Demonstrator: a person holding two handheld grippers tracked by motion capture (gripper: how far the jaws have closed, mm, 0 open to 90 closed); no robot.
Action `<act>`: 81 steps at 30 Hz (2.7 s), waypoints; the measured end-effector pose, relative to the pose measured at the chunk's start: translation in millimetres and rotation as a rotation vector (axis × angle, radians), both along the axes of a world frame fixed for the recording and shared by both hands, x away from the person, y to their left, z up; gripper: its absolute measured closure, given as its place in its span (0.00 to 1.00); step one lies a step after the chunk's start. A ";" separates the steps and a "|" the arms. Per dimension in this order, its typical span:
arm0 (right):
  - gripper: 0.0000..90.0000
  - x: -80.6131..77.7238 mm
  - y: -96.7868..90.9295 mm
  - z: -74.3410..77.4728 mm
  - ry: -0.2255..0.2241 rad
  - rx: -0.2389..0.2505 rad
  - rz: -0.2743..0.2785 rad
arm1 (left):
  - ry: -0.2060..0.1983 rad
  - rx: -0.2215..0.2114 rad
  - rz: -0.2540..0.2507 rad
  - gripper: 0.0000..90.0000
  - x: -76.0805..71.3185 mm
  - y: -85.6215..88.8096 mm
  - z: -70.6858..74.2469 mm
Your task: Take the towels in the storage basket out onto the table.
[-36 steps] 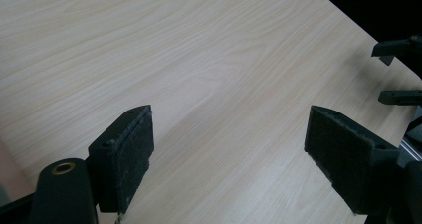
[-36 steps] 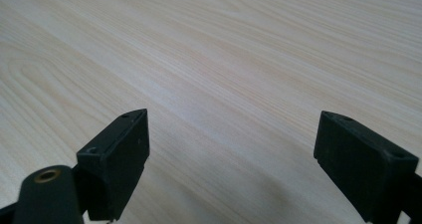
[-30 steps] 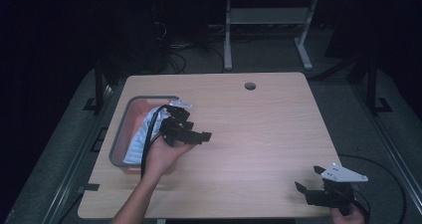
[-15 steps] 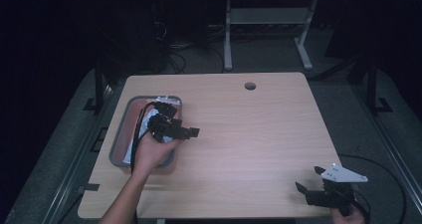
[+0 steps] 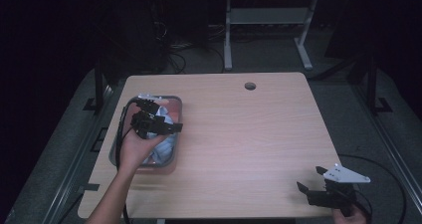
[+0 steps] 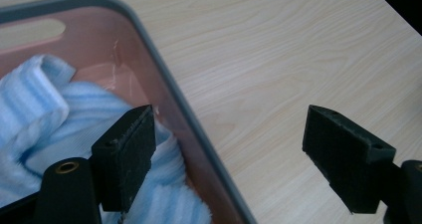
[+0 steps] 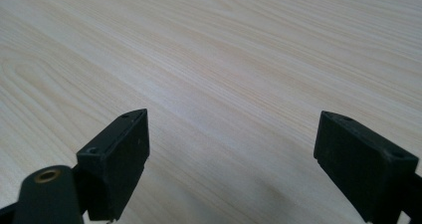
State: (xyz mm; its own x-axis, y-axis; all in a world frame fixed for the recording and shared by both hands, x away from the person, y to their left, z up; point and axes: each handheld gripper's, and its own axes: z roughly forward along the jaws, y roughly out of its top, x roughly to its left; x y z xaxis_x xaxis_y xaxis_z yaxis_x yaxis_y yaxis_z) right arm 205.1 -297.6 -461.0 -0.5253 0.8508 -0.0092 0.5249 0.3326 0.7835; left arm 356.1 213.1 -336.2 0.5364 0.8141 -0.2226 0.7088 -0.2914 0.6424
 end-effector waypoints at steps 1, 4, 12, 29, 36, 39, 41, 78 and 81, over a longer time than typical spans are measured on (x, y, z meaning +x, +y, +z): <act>0.15 0.1 -0.1 0.1 0.002 0.001 -0.001 | 0.008 0.010 0.001 0.23 0.6 2.5 -0.9; 0.15 0.7 0.5 -0.2 0.004 0.002 0.001 | 0.014 0.022 0.016 0.23 2.3 10.0 -2.9; 0.15 0.9 1.2 -0.3 0.007 0.003 0.003 | 0.032 0.026 0.049 0.22 4.9 25.3 -9.6; 0.15 1.2 2.9 -0.3 0.005 0.000 0.016 | 0.144 0.096 0.168 0.24 18.5 51.5 -37.0; 0.15 1.3 0.9 -0.1 0.002 0.005 0.012 | 0.185 0.116 0.184 0.24 24.0 52.7 -49.0; 0.15 1.9 1.2 -0.2 0.004 0.004 0.014 | 0.213 0.103 0.177 0.23 28.0 52.1 -53.4; 0.15 2.2 1.7 -0.5 0.007 0.003 0.014 | 0.222 0.125 0.186 0.23 31.3 50.8 -57.2; 0.15 2.2 4.1 1.7 0.000 0.002 0.039 | 0.309 0.359 0.116 0.59 44.1 31.0 -78.2; 0.15 1.6 4.9 1.4 -0.005 0.001 0.043 | 0.306 0.361 0.112 0.64 42.8 30.2 -77.3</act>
